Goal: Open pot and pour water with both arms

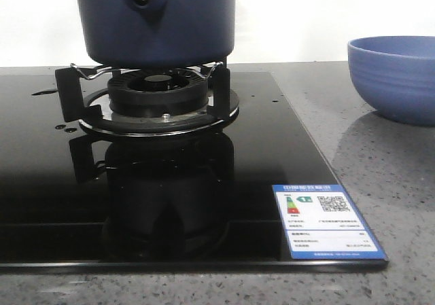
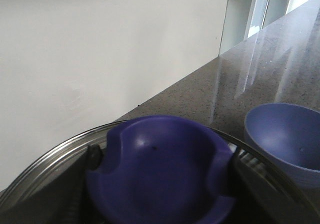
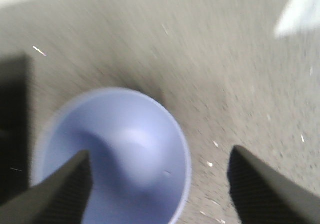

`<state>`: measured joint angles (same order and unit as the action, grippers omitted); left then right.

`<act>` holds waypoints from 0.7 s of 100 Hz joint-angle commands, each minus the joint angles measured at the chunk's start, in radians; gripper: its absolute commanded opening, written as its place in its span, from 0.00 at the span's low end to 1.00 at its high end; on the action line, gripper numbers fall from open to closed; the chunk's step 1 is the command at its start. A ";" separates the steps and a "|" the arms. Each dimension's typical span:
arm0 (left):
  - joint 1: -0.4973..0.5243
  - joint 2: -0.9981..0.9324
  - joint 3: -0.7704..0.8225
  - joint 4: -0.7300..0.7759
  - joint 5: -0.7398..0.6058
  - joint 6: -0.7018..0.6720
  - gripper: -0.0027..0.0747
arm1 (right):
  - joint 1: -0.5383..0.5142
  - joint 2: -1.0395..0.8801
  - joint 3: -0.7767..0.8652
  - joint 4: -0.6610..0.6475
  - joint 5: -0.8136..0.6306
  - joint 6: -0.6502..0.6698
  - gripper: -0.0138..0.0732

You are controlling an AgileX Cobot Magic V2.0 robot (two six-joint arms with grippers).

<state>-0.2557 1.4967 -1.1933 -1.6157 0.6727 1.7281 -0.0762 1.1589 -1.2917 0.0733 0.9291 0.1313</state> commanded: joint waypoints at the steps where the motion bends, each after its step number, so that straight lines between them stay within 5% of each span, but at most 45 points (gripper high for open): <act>1: -0.007 -0.038 -0.041 -0.059 0.050 0.001 0.28 | -0.002 -0.101 -0.027 0.030 -0.088 -0.020 0.51; 13: -0.007 -0.038 -0.041 -0.057 0.076 0.001 0.28 | -0.002 -0.192 -0.027 0.031 -0.143 -0.062 0.07; 70: -0.007 0.006 -0.041 -0.033 0.096 0.002 0.28 | -0.002 -0.267 -0.027 0.031 -0.117 -0.062 0.09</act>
<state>-0.2557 1.5341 -1.1949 -1.5748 0.7242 1.7295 -0.0762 0.8972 -1.2917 0.1014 0.8702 0.0838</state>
